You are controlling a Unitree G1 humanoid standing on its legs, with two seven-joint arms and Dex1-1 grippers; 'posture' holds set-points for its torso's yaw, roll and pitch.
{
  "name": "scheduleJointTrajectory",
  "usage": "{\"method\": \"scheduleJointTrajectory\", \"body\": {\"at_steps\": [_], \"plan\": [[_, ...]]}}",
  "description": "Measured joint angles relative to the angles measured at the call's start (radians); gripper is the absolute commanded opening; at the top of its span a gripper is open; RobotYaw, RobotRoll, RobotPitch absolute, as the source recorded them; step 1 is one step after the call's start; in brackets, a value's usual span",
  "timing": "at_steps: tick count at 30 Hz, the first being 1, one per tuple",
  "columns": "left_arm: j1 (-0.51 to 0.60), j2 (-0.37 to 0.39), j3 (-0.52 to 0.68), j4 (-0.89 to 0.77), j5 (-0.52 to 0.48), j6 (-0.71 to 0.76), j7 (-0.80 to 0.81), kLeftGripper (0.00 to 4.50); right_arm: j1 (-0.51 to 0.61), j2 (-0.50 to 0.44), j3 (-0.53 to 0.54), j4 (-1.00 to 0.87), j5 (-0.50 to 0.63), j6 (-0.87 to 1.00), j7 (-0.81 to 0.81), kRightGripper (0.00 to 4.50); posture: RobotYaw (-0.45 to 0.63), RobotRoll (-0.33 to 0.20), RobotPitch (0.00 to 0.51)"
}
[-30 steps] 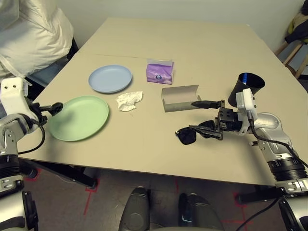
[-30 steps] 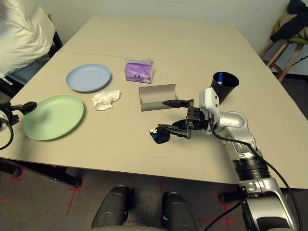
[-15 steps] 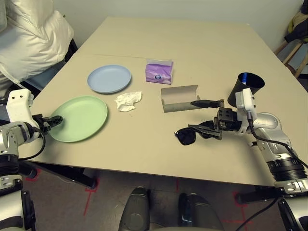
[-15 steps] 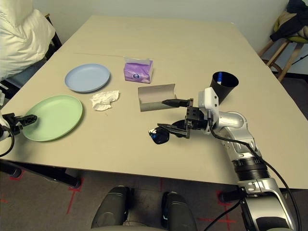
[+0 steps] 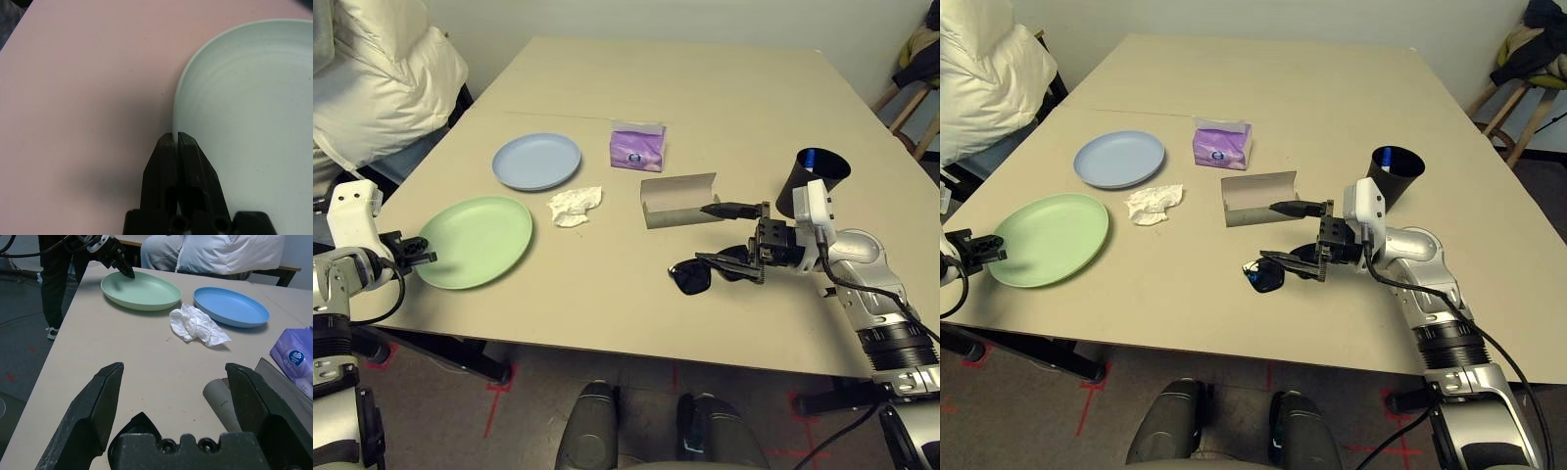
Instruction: Organize and tidy the items on the table.
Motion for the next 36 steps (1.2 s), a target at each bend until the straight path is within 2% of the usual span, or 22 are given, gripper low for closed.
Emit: {"method": "scheduleJointTrajectory", "body": {"at_steps": [5, 13, 17, 22, 27, 32, 36], "plan": [[-0.001, -0.023, 0.042, -0.041, -0.009, 0.048, 0.033, 0.04, 0.0, 0.0, 0.0, 0.0, 0.001, 0.001, -0.004, 4.5, 0.23, 0.0, 0.054], [-0.012, -0.118, 0.17, -0.254, -0.068, 0.236, 0.141, 0.04, -0.007, 0.004, -0.004, -0.01, 0.026, 0.051, -0.053, 4.5, 0.23, 0.0, 0.055], [-0.051, -0.144, 0.23, -0.29, -0.094, 0.327, 0.186, 0.04, -0.007, 0.004, -0.004, -0.011, 0.028, 0.054, -0.056, 4.5, 0.23, 0.0, 0.053], [-0.105, -0.144, 0.287, -0.299, -0.105, 0.376, 0.216, 0.04, -0.007, 0.004, -0.004, -0.01, 0.029, 0.053, -0.057, 4.5, 0.23, 0.0, 0.052], [-0.209, -0.153, 0.352, -0.298, -0.109, 0.398, 0.271, 0.04, -0.008, 0.01, -0.004, -0.009, 0.028, 0.049, -0.063, 4.5, 0.23, 0.0, 0.051], [-0.317, -0.214, 0.383, -0.243, -0.104, 0.378, 0.357, 0.04, -0.009, 0.019, -0.005, -0.008, 0.028, 0.043, -0.077, 4.5, 0.23, 0.0, 0.053], [-0.384, -0.256, 0.338, -0.151, -0.086, 0.307, 0.4, 0.04, -0.015, 0.032, -0.007, -0.007, 0.029, 0.043, -0.101, 4.5, 0.24, 0.0, 0.058]]}}
